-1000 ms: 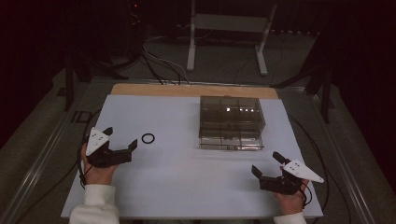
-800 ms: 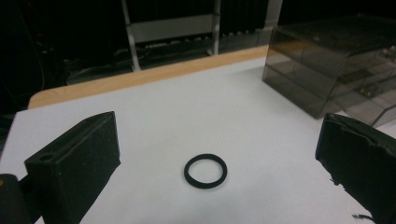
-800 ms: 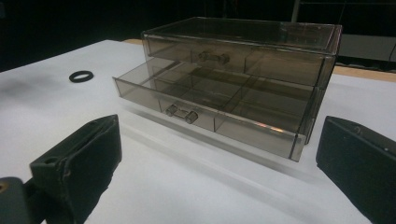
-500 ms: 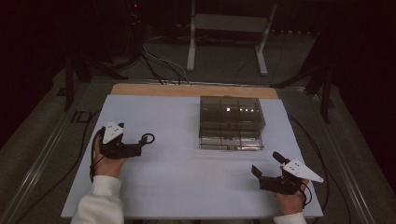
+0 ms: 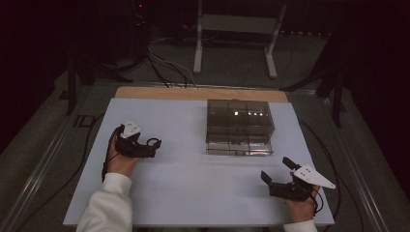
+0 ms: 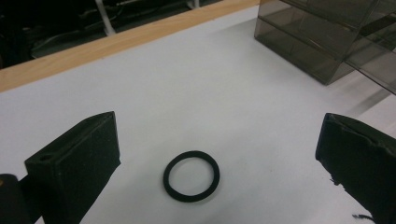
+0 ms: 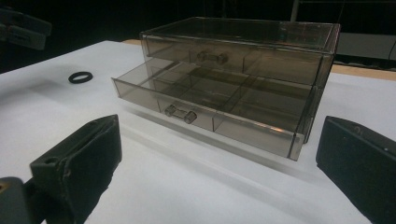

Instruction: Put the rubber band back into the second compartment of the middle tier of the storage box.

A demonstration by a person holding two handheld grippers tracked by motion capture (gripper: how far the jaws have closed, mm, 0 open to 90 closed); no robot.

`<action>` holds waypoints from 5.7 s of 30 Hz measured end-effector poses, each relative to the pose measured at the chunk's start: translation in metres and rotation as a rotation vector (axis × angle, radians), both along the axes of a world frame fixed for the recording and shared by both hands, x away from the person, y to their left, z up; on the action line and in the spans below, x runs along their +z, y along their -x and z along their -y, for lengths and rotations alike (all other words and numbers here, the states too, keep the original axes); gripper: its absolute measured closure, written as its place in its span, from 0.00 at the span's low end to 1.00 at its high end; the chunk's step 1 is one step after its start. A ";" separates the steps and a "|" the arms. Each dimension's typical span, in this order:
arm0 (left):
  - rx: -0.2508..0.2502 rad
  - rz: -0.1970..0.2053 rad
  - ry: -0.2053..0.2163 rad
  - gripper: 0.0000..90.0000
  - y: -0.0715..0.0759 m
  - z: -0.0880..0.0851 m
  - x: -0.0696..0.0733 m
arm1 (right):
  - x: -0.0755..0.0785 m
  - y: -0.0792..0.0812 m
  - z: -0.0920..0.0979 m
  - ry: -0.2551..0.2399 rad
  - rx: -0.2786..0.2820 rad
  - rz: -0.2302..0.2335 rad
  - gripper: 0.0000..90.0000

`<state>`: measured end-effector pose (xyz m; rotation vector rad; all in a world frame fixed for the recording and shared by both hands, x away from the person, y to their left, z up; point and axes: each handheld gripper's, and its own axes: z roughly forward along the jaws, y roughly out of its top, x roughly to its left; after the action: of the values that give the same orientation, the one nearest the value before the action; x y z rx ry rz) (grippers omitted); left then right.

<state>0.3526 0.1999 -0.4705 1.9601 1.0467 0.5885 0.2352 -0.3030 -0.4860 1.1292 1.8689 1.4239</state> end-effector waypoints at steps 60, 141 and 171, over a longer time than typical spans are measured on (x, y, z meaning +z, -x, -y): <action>-0.033 -0.231 -0.092 0.98 -0.029 0.017 -0.020 | -0.001 -0.001 0.001 -0.012 0.003 -0.013 0.01; -0.275 -0.082 0.032 0.98 -0.018 0.089 0.057 | -0.001 -0.002 0.001 -0.019 0.006 -0.015 0.01; -0.378 -0.071 0.027 0.98 -0.019 0.130 0.066 | -0.001 -0.002 0.001 -0.020 0.009 -0.015 0.01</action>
<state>0.3714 0.0695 -0.4042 2.0962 0.6926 0.2966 0.2368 -0.3039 -0.4868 1.1452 1.8765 1.4460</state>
